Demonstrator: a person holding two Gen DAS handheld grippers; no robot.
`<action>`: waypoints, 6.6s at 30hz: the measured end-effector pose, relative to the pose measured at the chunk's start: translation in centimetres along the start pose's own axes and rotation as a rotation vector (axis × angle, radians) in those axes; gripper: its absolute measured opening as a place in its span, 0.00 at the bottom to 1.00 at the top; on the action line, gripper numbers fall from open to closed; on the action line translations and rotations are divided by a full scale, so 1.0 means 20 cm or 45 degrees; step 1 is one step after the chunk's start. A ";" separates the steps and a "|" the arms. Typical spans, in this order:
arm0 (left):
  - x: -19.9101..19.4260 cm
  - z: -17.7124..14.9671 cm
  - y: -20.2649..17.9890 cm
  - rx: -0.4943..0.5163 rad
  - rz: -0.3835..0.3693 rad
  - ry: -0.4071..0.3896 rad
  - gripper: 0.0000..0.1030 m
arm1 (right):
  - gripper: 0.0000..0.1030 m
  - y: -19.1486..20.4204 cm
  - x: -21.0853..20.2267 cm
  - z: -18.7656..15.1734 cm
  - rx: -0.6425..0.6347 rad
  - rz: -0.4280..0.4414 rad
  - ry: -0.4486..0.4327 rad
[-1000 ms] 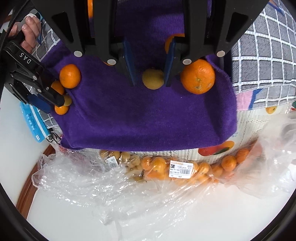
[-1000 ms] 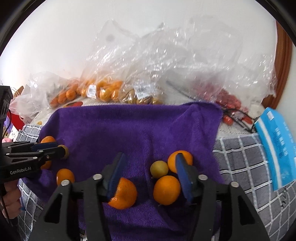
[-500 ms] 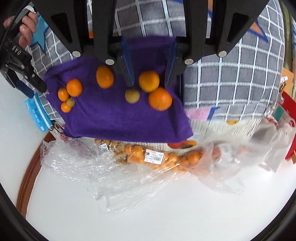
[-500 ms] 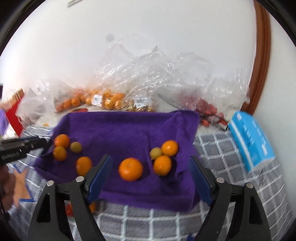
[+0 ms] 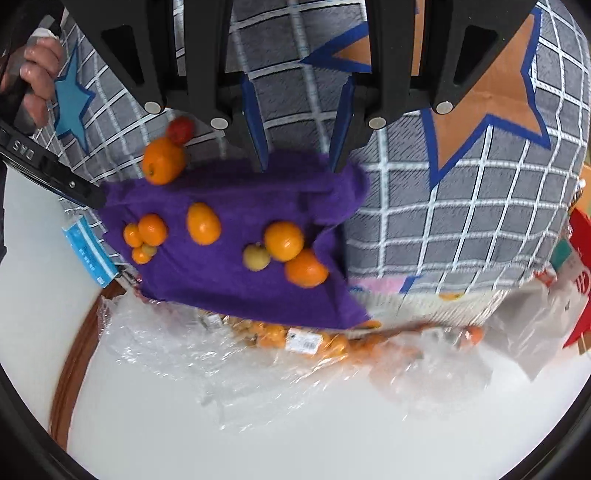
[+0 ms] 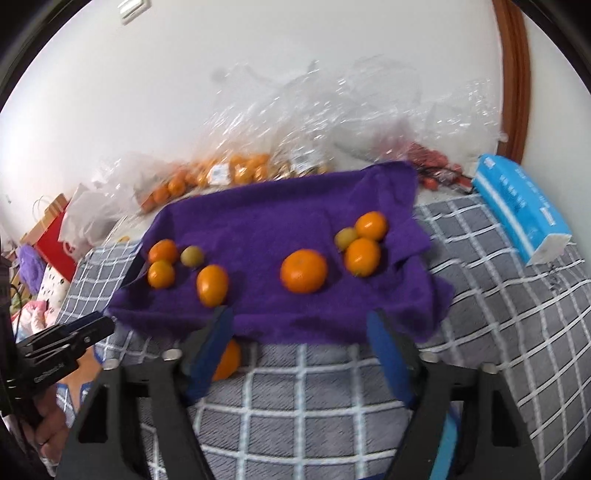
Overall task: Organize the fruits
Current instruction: 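Withdraw both open tools from the towel toward the remaining fruit, then close the right tool on the large orange with a green stem, then grasp the small red fruit with the left tool while the right tool holds the orange, then carry the red fruit over the towel with the left tool while the right tool carries the orange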
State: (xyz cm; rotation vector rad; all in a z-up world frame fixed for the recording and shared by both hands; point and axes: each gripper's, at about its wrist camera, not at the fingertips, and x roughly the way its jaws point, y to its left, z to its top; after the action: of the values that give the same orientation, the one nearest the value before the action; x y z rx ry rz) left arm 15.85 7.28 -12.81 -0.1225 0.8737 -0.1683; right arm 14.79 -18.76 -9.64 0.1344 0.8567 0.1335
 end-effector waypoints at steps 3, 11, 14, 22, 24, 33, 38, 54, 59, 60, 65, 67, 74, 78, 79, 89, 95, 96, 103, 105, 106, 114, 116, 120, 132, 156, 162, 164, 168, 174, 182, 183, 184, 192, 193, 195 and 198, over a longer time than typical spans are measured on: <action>0.03 -0.02 0.04 0.010 0.029 0.010 0.32 | 0.67 0.08 0.03 -0.04 -0.041 0.043 0.018; 0.05 -0.10 0.16 -0.063 -0.010 -0.058 0.32 | 0.56 0.26 0.15 -0.09 -0.156 0.074 0.086; 0.03 -0.12 0.14 -0.048 0.018 -0.084 0.32 | 0.51 0.25 0.20 -0.09 -0.119 0.090 0.121; 0.02 -0.13 0.15 -0.072 -0.028 -0.071 0.32 | 0.44 0.29 0.28 -0.10 -0.154 0.049 0.161; 0.02 -0.13 0.16 -0.081 -0.029 -0.070 0.32 | 0.42 0.30 0.28 -0.11 -0.165 0.048 0.158; 0.04 -0.13 0.16 -0.087 -0.028 -0.046 0.32 | 0.42 0.08 0.10 -0.08 -0.045 -0.015 0.073; 0.04 -0.13 0.12 -0.028 -0.003 -0.034 0.32 | 0.42 -0.03 0.08 -0.14 -0.075 -0.100 0.102; 0.05 -0.13 0.13 -0.052 -0.078 -0.019 0.40 | 0.42 -0.04 0.17 -0.23 -0.157 -0.161 0.065; 0.06 -0.12 0.09 0.014 -0.067 -0.002 0.46 | 0.42 -0.08 0.17 -0.22 -0.112 -0.097 0.070; 0.06 -0.12 0.08 0.023 -0.064 0.000 0.46 | 0.42 -0.08 0.16 -0.21 -0.104 -0.090 0.068; 0.05 -0.12 0.09 0.025 -0.128 0.014 0.46 | 0.42 -0.08 0.13 -0.22 -0.111 -0.037 0.038; 0.05 -0.13 0.09 0.027 -0.136 0.018 0.45 | 0.42 -0.07 0.11 -0.22 -0.121 -0.044 0.014; -0.04 -0.22 -0.15 0.149 -0.163 0.053 0.44 | 0.42 -0.11 0.06 -0.23 -0.083 -0.048 -0.036; -0.06 -0.24 -0.34 0.310 -0.125 -0.009 0.44 | 0.42 -0.14 0.03 -0.24 -0.095 -0.090 -0.052; -0.06 -0.24 -0.38 0.333 -0.143 -0.016 0.44 | 0.42 -0.16 0.01 -0.25 -0.097 -0.102 -0.060; 0.11 -0.16 -0.48 0.402 -0.114 0.070 0.29 | 0.42 -0.27 -0.06 -0.29 -0.034 -0.070 -0.085; 0.14 -0.14 -0.52 0.419 -0.141 0.060 0.29 | 0.42 -0.25 -0.05 -0.29 -0.051 -0.045 -0.071; 0.14 -0.14 -0.52 0.423 -0.146 0.062 0.29 | 0.42 -0.25 -0.05 -0.29 -0.047 -0.045 -0.069; 0.19 -0.13 -0.53 0.428 -0.159 0.067 0.23 | 0.42 -0.27 -0.04 -0.29 -0.027 -0.040 -0.062; 0.19 -0.13 -0.52 0.419 -0.177 0.064 0.23 | 0.42 -0.26 -0.05 -0.29 -0.030 -0.042 -0.063; 0.19 -0.13 -0.52 0.412 -0.188 0.064 0.23 | 0.42 -0.26 -0.04 -0.29 -0.031 -0.040 -0.063; 0.13 -0.12 -0.45 0.321 -0.344 0.003 0.23 | 0.42 -0.26 -0.04 -0.29 -0.033 -0.036 -0.068; 0.10 -0.11 -0.41 0.263 -0.359 -0.035 0.23 | 0.42 -0.26 -0.04 -0.29 -0.033 -0.035 -0.068; 0.06 -0.12 -0.38 0.225 -0.319 -0.105 0.23 | 0.42 -0.25 -0.04 -0.29 -0.037 -0.038 -0.069; -0.06 -0.12 -0.36 0.191 -0.221 -0.302 0.23 | 0.42 -0.26 -0.06 -0.29 -0.027 -0.068 -0.098; -0.31 0.10 -0.31 0.085 -0.177 -0.500 0.23 | 0.42 -0.16 -0.25 0.05 -0.082 0.042 -0.246; -0.32 0.30 -0.29 0.025 -0.151 -0.545 0.23 | 0.42 -0.11 -0.20 0.22 -0.098 0.154 -0.285; -0.29 0.35 -0.27 0.009 -0.144 -0.552 0.23 | 0.42 -0.10 -0.17 0.28 -0.082 0.198 -0.278; -0.17 0.41 -0.25 -0.032 -0.145 -0.533 0.23 | 0.42 -0.07 -0.08 0.36 -0.115 0.153 -0.300; 0.02 0.36 -0.19 -0.085 -0.155 -0.444 0.23 | 0.42 -0.10 0.07 0.32 -0.110 0.141 -0.268; 0.09 0.34 -0.12 -0.153 -0.189 -0.389 0.23 | 0.42 -0.23 0.13 0.32 -0.060 0.105 -0.231; 0.11 0.34 -0.11 -0.163 -0.196 -0.378 0.23 | 0.42 -0.24 0.13 0.32 -0.054 0.104 -0.231; 0.12 0.34 -0.10 -0.169 -0.203 -0.365 0.23 | 0.42 -0.25 0.14 0.32 -0.052 0.096 -0.230; 0.19 0.33 -0.08 -0.205 -0.273 -0.276 0.23 | 0.42 -0.26 0.24 0.31 -0.046 0.068 -0.188; 0.19 0.32 -0.09 -0.206 -0.278 -0.273 0.23 | 0.42 -0.26 0.25 0.30 -0.049 0.069 -0.180; 0.20 0.32 -0.10 -0.202 -0.277 -0.264 0.23 | 0.42 -0.25 0.27 0.29 -0.054 0.072 -0.167; 0.21 0.30 -0.11 -0.181 -0.268 -0.254 0.23 | 0.42 -0.23 0.31 0.28 -0.073 0.050 -0.147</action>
State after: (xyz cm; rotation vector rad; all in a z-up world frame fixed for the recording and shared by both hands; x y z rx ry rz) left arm 23.00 4.49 -11.74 -0.3588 0.6718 -0.2860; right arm 23.27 -22.57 -11.44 0.1039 0.7345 0.1852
